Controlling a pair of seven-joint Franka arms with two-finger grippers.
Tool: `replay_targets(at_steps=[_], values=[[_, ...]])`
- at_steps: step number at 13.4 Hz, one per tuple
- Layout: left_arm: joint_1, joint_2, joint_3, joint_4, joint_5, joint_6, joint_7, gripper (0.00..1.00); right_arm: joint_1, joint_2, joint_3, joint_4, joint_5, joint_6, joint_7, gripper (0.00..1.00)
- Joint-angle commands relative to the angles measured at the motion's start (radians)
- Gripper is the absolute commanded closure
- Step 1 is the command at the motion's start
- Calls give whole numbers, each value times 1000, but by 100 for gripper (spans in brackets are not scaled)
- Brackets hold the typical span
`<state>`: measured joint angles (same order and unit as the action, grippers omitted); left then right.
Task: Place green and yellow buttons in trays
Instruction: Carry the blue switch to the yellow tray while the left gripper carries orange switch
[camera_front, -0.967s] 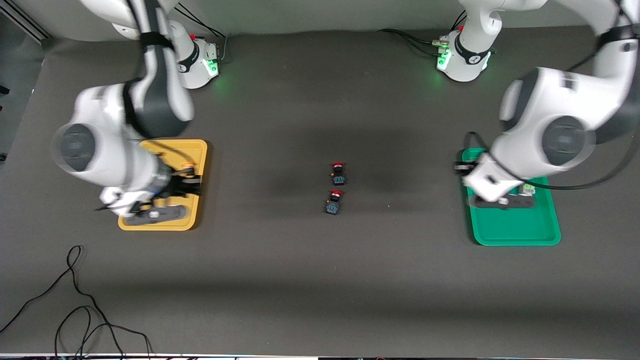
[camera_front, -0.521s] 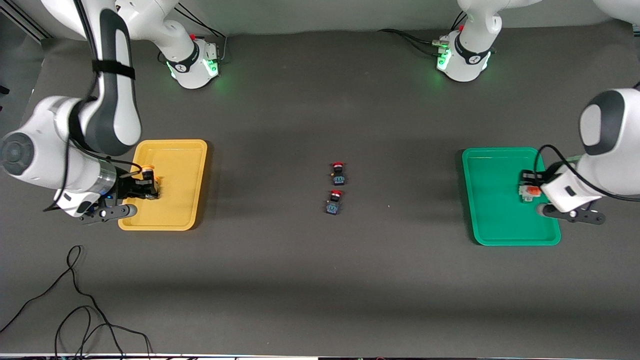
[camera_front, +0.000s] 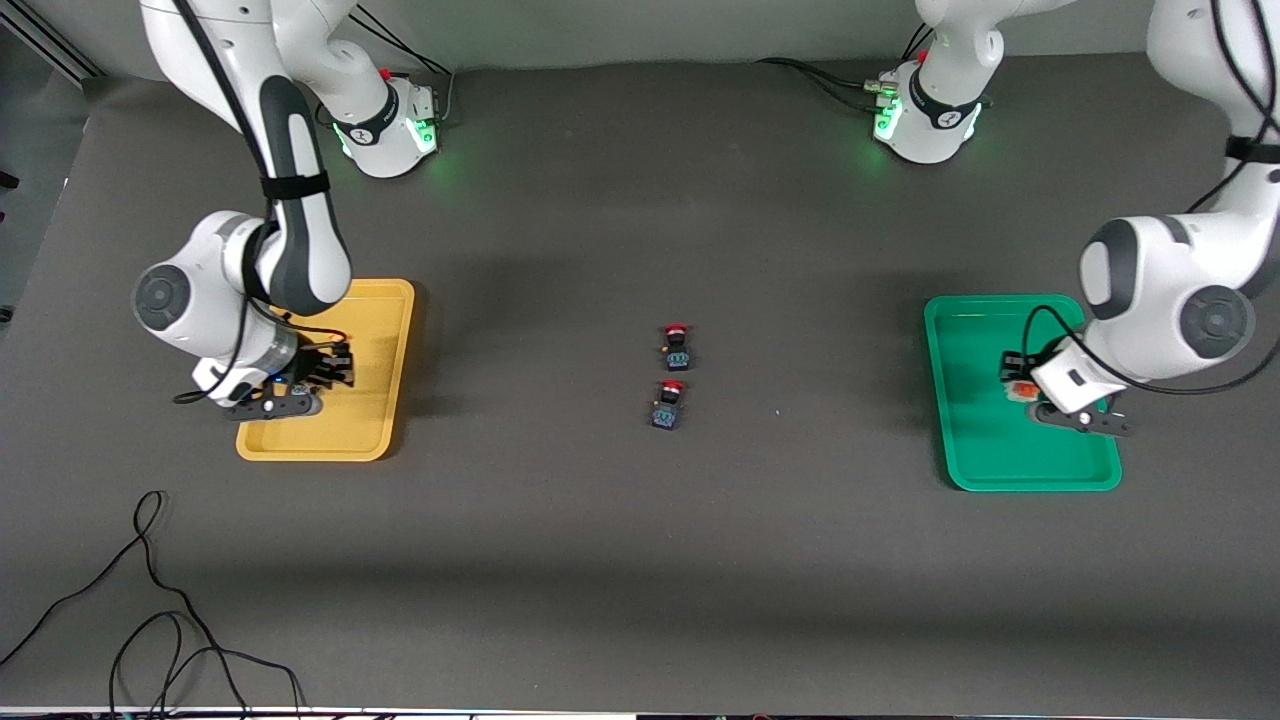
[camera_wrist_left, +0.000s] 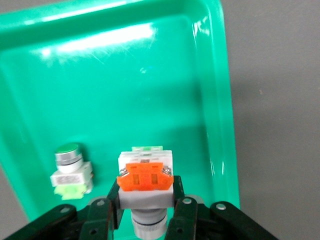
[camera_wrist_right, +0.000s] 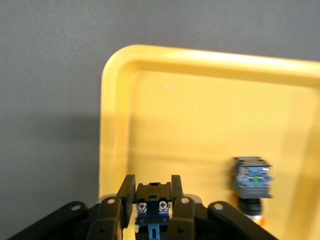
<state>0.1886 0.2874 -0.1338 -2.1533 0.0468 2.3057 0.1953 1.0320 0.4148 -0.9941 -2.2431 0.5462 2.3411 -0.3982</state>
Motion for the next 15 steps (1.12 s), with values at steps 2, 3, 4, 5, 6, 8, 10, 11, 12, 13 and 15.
replay_targets(at_steps=[2,3,4,5,6,8,10,11,12,13,15], values=[[5,-1,-6,-123,12,170,-95,100,8,91,3,7,115,33,-92,69],[2,9,-4,-134,12,193,-129,100,10,101,5,7,142,33,-122,69],[5,21,-6,-137,12,202,-148,100,10,114,9,5,161,33,-126,69],[5,35,-6,-137,12,224,-157,100,10,125,9,8,162,33,-126,68],[5,44,-4,-137,12,241,-155,100,10,127,11,11,163,33,-117,50],[5,50,-6,-135,12,244,-157,55,3,121,9,23,163,24,-110,1],[0,50,-4,-134,12,242,-157,0,9,96,-3,63,153,-41,-93,0],[2,50,-6,-131,12,241,-157,0,13,98,-26,107,140,-101,-73,0],[2,46,-4,-128,12,235,-155,0,16,98,-52,152,100,-161,-55,0],[3,29,-6,-123,12,224,-149,0,17,96,-67,201,54,-213,-22,0],[-1,-46,-7,-117,12,163,-139,0,17,94,-93,313,-17,-329,22,0]])
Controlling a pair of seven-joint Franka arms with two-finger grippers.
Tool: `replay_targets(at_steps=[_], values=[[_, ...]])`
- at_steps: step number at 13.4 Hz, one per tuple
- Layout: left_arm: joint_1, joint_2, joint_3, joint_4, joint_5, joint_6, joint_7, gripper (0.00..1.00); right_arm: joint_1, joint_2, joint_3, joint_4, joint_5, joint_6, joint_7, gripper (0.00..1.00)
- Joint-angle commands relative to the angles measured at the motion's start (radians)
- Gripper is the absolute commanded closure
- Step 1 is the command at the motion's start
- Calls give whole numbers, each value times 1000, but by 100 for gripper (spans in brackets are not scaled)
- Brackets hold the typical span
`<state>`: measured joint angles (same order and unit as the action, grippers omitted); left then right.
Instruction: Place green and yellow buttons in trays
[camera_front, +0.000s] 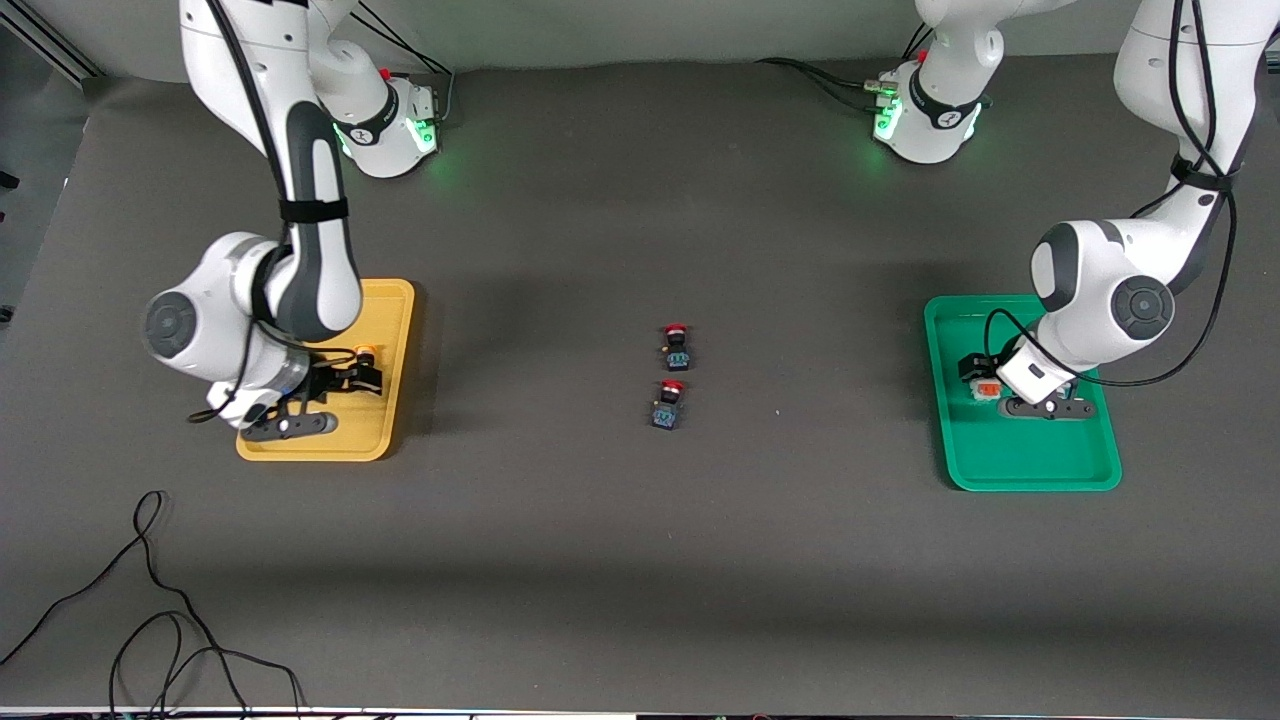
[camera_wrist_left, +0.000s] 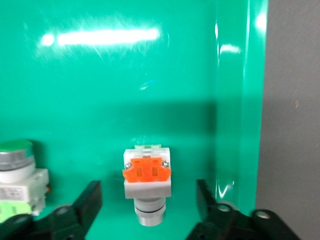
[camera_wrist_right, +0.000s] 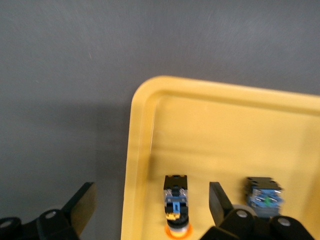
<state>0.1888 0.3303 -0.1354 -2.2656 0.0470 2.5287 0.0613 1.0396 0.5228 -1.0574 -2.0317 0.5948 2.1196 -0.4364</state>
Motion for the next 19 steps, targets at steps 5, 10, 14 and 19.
replay_targets(at_steps=[5,10,14,19], values=[[-35,-232,-15,284,10,-595,-18,0,10,-15,-114,355,-128,-410,103,0],[-72,-211,-18,697,2,-1000,-23,0,11,-23,-164,556,-191,-594,103,0],[-91,-159,-26,846,-2,-1080,-24,0,11,-52,-199,633,-202,-673,103,0],[-98,-151,-41,845,-7,-1078,-14,0,-169,-249,98,630,-422,-673,229,0]])
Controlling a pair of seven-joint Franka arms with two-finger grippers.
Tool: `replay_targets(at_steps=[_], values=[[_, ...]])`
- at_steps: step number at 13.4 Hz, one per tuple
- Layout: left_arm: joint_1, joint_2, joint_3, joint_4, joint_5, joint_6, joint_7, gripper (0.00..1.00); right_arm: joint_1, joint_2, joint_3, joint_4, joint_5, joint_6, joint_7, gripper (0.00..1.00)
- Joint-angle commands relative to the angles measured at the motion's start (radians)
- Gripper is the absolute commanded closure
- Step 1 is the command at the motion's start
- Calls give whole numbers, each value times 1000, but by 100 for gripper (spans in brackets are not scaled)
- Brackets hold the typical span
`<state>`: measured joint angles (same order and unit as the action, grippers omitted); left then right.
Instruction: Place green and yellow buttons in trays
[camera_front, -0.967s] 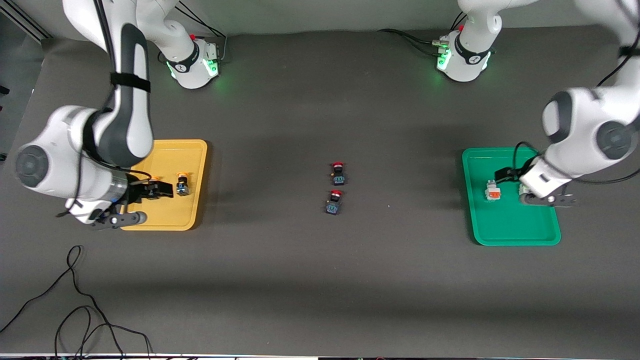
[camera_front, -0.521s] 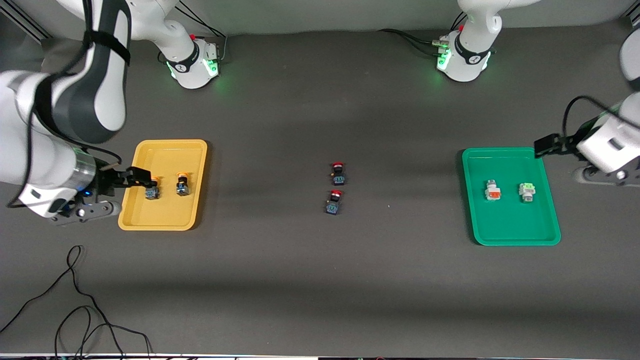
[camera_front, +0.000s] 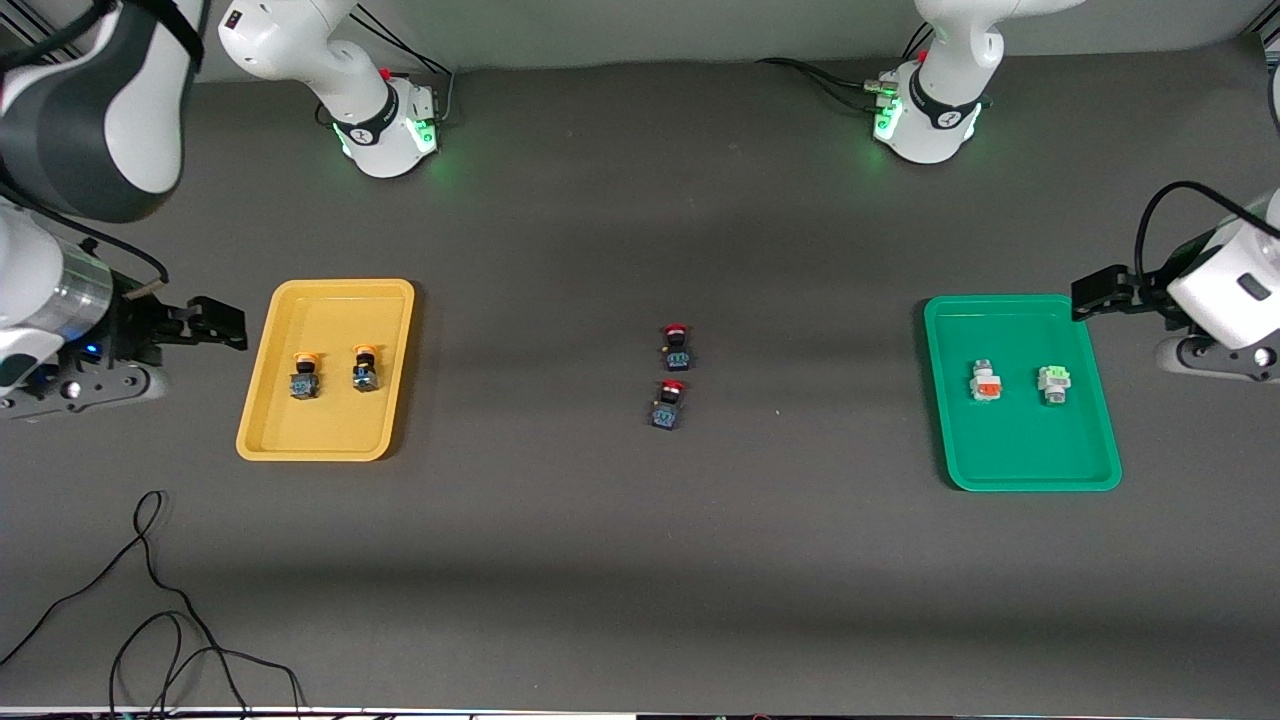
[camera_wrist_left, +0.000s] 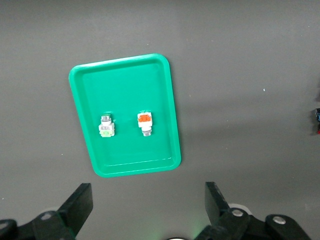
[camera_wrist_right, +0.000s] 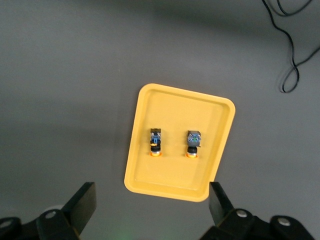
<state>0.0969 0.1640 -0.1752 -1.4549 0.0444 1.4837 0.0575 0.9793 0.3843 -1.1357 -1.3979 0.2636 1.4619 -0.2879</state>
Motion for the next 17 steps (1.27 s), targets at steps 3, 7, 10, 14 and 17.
replay_targets(at_steps=[3,7,10,14,17], values=[[-6,17,-1,36,-9,-20,1,0,-374,-215,503,-44,-191,-8,171,0],[-86,-4,58,28,-11,-19,1,0,-747,-353,892,-191,-254,57,213,0],[-120,-61,95,-60,-11,48,1,0,-933,-392,1045,-225,-256,64,210,0],[-112,-88,95,-139,-11,112,2,0,-964,-393,1056,-216,-286,64,210,0],[-114,-80,94,-128,-12,102,4,0,-962,-387,1056,-208,-294,64,211,0]])
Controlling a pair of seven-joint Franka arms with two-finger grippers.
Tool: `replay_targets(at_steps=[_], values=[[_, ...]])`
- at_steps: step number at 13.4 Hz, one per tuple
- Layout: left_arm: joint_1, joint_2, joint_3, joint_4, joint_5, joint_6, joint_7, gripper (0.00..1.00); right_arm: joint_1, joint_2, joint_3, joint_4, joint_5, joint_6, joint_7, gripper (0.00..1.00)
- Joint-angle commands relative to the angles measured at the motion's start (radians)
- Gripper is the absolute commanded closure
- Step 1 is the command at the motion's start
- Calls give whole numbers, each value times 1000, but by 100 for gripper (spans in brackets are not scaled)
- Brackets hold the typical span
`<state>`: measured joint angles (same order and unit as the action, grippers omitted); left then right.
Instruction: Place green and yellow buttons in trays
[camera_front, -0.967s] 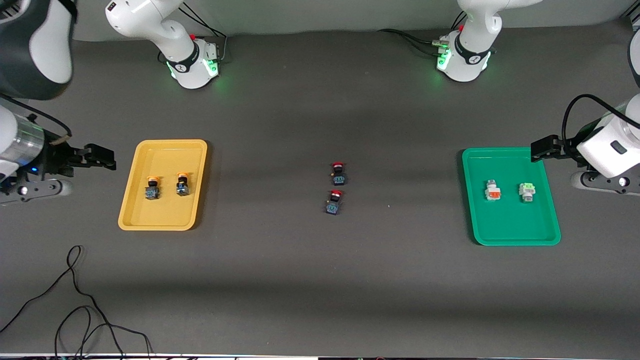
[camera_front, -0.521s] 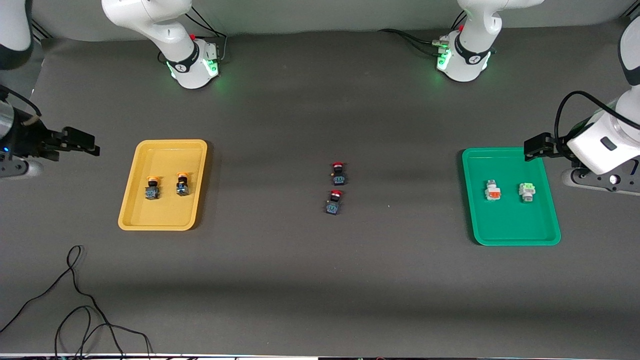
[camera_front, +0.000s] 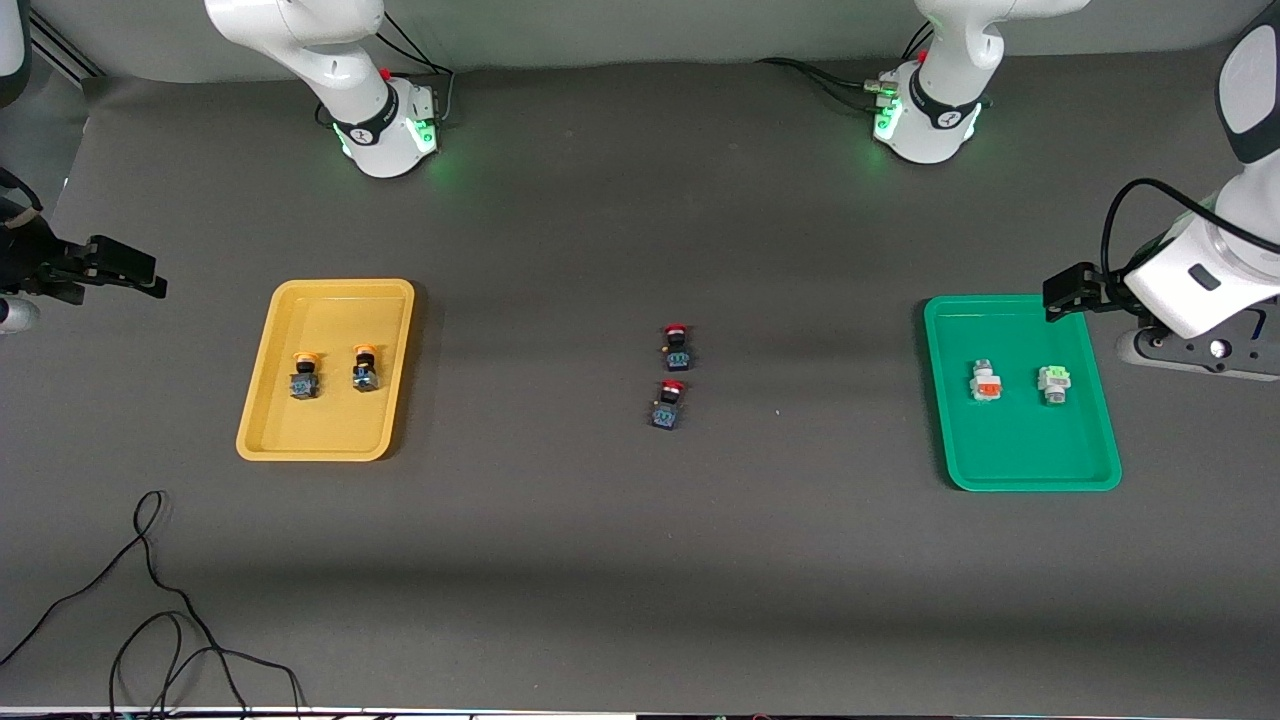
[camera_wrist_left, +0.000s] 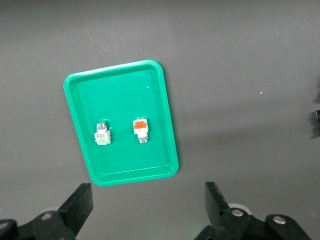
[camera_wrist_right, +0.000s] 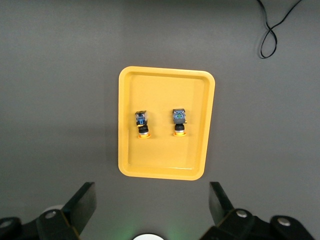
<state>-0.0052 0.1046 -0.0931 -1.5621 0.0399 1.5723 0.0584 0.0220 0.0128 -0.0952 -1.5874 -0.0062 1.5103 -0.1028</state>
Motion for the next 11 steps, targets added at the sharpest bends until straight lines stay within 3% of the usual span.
replay_targets(at_steps=[1,4,11], values=[[-12,-20,12,-21,-8,14,3,0,-14,-8,20,-7,-24,16,28,0],[-7,-19,12,-21,-8,12,3,0,-73,-5,70,-2,-21,11,28,0],[-7,-17,12,-21,-8,11,3,0,-63,-7,68,-2,-23,8,31,0]])
